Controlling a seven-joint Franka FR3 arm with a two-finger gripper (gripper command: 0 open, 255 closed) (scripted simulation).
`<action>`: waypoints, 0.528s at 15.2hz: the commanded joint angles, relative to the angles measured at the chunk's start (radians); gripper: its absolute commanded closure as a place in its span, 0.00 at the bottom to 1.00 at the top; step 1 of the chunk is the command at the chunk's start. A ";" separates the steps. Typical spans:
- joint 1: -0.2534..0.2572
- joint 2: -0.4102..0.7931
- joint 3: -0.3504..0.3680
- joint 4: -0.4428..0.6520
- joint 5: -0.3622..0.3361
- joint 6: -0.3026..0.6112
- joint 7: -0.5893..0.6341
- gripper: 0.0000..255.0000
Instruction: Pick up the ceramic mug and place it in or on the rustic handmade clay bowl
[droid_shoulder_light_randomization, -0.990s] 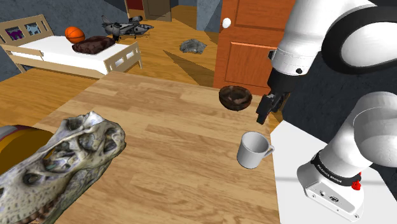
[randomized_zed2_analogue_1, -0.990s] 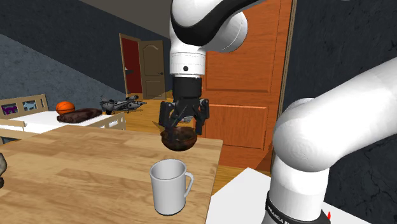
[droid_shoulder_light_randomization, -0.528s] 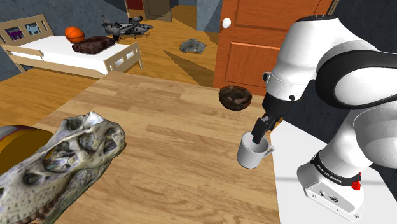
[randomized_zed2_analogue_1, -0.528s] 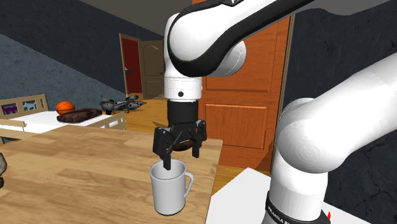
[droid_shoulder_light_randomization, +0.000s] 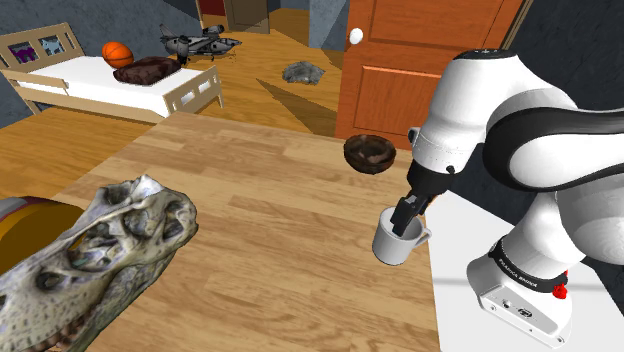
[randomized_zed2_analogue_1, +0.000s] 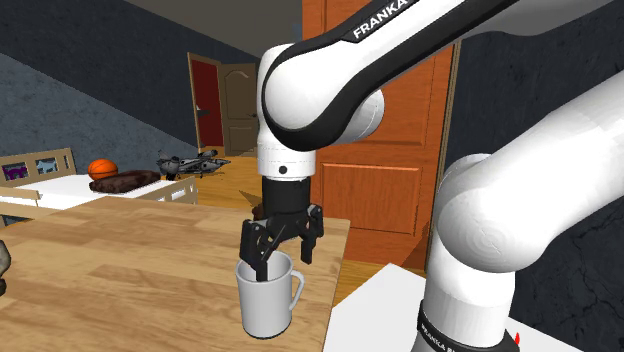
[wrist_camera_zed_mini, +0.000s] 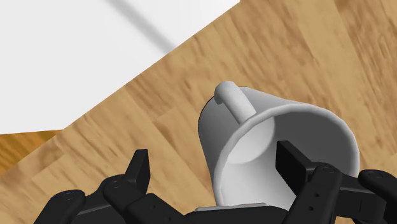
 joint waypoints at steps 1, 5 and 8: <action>0.000 0.001 0.001 -0.001 0.001 0.002 0.000 0.00; 0.000 0.001 0.001 -0.001 0.001 0.001 0.000 1.00; 0.000 0.001 0.001 -0.001 0.001 0.001 0.000 1.00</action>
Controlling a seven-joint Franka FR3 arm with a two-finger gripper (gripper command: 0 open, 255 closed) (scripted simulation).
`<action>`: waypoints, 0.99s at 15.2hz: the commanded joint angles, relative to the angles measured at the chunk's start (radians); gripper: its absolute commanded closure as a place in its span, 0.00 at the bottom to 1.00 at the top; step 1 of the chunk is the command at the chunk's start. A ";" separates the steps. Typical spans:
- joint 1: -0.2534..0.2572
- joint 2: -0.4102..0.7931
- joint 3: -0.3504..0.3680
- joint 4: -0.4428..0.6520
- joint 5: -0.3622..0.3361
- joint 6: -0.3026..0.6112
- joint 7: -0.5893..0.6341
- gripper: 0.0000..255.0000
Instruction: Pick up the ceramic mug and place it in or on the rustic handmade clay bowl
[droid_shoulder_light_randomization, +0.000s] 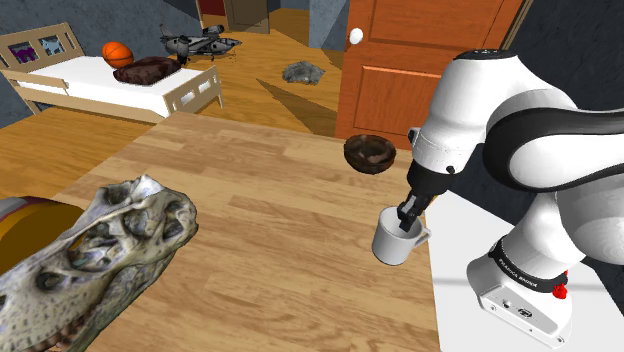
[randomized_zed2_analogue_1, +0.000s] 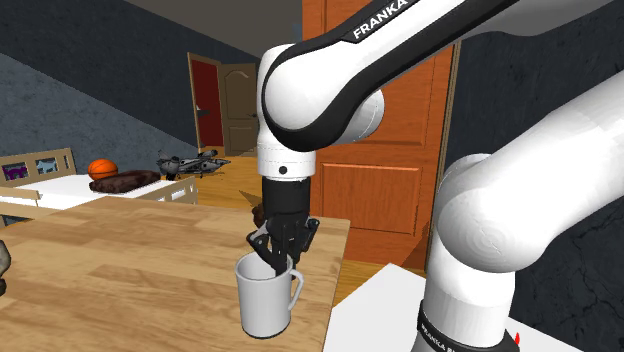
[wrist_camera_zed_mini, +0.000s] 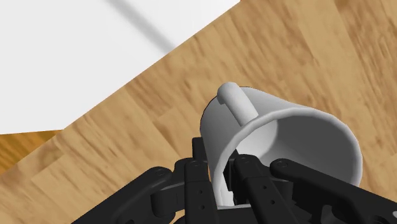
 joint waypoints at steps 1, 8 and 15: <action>0.000 0.000 0.000 0.000 0.000 0.000 0.000 1.00; -0.004 -0.022 -0.009 0.018 -0.012 -0.038 0.004 1.00; -0.019 -0.077 -0.040 0.087 -0.050 -0.161 0.016 1.00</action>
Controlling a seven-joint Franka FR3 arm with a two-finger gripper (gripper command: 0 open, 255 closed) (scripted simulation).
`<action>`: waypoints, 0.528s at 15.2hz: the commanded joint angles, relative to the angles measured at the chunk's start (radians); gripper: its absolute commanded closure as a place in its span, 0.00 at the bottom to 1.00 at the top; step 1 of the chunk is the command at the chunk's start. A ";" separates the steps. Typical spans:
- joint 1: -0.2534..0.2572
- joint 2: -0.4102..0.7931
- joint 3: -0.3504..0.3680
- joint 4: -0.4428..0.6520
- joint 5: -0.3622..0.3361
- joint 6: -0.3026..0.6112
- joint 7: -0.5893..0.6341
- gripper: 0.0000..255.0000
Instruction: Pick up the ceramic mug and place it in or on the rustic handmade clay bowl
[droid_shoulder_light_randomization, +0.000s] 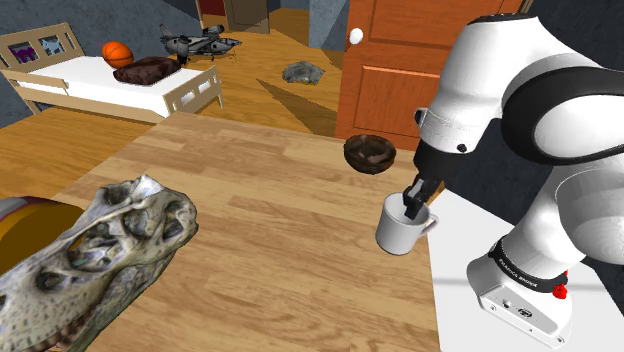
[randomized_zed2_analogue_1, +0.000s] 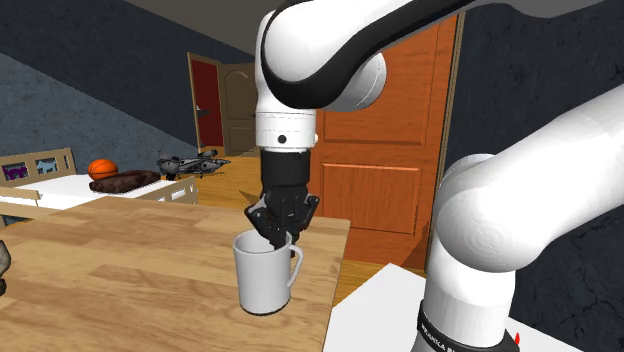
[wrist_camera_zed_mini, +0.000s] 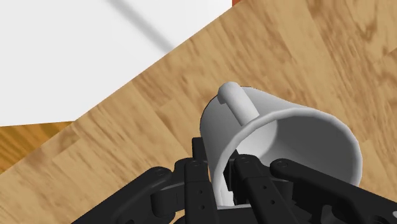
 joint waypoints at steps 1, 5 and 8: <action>-0.003 -0.014 -0.008 0.021 -0.010 -0.035 0.004 1.00; -0.011 -0.032 -0.025 0.066 -0.029 -0.097 0.010 1.00; -0.016 -0.041 -0.036 0.102 -0.042 -0.141 0.014 1.00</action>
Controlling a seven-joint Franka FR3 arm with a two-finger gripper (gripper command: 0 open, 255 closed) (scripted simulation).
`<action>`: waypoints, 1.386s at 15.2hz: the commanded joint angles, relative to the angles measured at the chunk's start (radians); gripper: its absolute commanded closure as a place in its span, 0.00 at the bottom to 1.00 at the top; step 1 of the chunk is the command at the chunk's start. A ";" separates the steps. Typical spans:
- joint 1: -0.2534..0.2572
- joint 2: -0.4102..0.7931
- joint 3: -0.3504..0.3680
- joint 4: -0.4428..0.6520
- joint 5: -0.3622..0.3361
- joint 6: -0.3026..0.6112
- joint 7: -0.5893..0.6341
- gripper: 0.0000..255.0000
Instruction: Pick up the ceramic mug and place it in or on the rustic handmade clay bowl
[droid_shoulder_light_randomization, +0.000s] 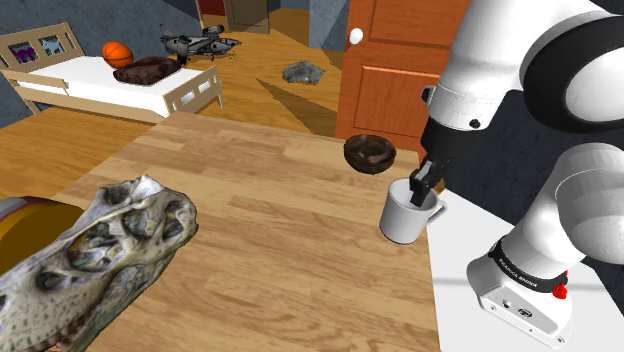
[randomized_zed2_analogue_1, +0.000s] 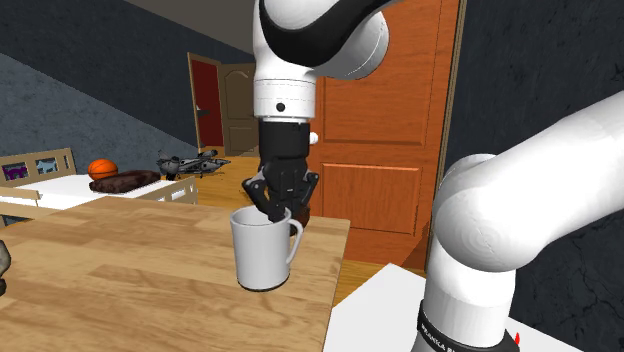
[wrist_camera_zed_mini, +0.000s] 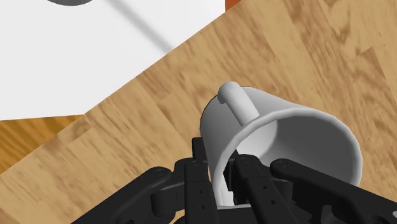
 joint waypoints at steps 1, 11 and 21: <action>-0.004 -0.008 -0.009 0.026 -0.010 -0.034 0.003 1.00; -0.019 -0.012 -0.043 0.156 -0.046 -0.167 0.016 1.00; -0.091 0.082 -0.160 0.261 -0.153 -0.195 -0.094 1.00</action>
